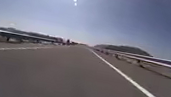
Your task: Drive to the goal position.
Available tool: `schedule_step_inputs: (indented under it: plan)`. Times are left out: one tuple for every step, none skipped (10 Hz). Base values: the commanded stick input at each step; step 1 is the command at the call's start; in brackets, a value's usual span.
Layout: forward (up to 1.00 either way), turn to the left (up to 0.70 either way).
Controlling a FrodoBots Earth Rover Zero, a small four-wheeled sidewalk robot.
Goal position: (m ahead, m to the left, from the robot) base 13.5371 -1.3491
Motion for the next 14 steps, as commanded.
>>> schedule_step_inputs:
  plan:
    - [1.0,0.0]
    - [1.0,0.0]
    - [1.0,0.0]
    - [1.0,0.0]
    - [1.0,0.0]
    - [1.0,0.0]
    - [1.0,0.0]
    - [1.0,0.0]
    - [1.0,0.0]
    - [1.0,0.0]
    - [1.0,0.0]
    - [1.0,0.0]
    - [1.0,0.0]
    - [1.0,0.0]
